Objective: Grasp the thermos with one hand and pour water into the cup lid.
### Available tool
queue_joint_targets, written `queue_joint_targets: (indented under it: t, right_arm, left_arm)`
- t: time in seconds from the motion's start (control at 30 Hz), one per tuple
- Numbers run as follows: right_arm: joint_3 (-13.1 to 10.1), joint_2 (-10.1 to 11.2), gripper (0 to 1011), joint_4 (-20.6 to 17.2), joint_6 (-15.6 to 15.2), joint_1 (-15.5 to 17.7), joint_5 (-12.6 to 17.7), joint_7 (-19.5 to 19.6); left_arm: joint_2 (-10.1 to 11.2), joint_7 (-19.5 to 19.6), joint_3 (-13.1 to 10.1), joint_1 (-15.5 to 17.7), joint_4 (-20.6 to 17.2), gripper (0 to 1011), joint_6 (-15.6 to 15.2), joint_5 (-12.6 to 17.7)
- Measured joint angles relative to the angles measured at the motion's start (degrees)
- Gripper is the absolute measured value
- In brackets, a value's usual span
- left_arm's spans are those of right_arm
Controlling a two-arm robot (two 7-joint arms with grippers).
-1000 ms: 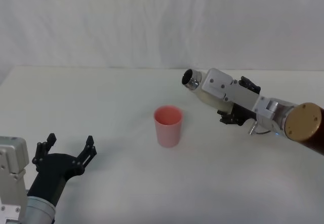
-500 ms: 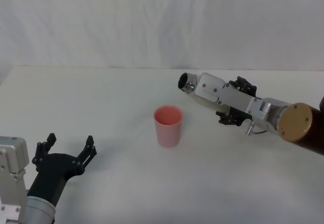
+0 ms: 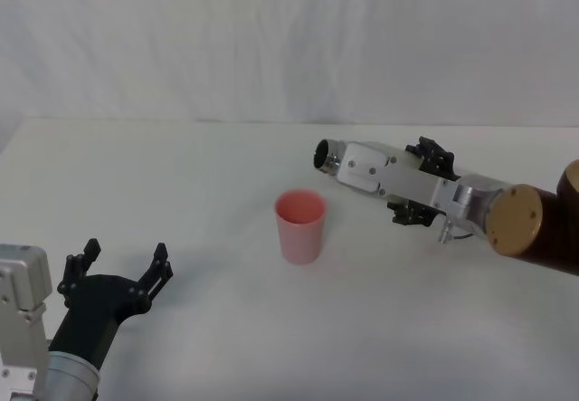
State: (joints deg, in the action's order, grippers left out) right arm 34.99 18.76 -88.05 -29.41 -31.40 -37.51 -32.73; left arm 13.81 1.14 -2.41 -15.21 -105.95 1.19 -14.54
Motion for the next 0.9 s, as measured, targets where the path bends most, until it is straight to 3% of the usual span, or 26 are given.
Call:
queue_joint_targets:
  t: [0.9]
  right_arm:
    - [1.75,-1.47,946,0.95,-0.55,-1.09,-7.35,-4.36]
  left_arm:
    - [0.00,0.00,0.00,0.00,0.00,1001,0.00,0.00]
